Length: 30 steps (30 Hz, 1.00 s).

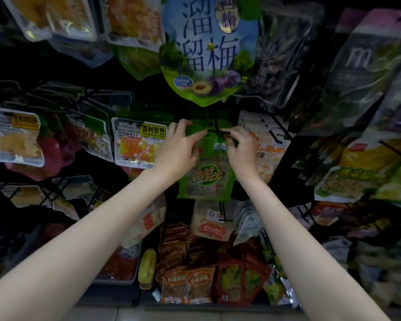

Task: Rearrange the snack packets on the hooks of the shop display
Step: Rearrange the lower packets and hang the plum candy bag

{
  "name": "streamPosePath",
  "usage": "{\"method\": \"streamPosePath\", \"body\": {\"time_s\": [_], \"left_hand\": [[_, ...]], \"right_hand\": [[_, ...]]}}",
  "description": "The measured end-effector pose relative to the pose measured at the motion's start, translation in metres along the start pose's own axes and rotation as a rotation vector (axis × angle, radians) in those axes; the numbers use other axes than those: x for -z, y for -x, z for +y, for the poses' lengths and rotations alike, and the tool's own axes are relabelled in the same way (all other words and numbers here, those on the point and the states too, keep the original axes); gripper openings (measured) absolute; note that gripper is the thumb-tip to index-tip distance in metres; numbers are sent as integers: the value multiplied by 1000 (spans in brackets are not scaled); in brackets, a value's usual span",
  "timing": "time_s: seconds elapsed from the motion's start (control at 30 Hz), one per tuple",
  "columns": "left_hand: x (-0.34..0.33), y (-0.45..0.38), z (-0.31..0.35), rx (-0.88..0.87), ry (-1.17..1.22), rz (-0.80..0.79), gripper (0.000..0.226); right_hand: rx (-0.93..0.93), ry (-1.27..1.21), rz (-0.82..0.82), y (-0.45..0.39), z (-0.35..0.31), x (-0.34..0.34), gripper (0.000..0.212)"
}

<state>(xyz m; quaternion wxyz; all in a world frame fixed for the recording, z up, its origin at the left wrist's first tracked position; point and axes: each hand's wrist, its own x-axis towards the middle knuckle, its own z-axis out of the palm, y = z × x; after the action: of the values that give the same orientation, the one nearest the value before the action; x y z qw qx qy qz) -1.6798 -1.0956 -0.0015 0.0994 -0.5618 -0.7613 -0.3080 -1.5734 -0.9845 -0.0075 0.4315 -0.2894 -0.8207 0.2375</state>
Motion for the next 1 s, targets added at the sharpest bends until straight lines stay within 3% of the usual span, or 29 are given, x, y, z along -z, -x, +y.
{"method": "streamPosePath", "body": {"time_s": [0.37,0.57,0.67,0.73,0.8,0.93,1.0], "left_hand": [[-12,6,-18,-168,-169,109,53],[-23,-3,-9,-153,-435,-28,63],[-32,0,-14,-144,-489,-207,53],[-31,12,-25,-148,-465,-222,48],[-27,26,-35,-189,-401,-143,42],[-15,52,-57,-172,-330,25,32],[-9,64,-69,-109,-282,67,38]], "right_hand": [[125,5,-103,-1,11,8,23],[43,147,-132,-3,18,-9,34],[-29,288,-314,-9,27,-13,53],[-60,344,-394,-7,30,-10,65],[-43,359,-322,1,29,-6,64],[-17,212,1,32,25,-6,38],[-4,123,-7,48,23,-11,29]]}}
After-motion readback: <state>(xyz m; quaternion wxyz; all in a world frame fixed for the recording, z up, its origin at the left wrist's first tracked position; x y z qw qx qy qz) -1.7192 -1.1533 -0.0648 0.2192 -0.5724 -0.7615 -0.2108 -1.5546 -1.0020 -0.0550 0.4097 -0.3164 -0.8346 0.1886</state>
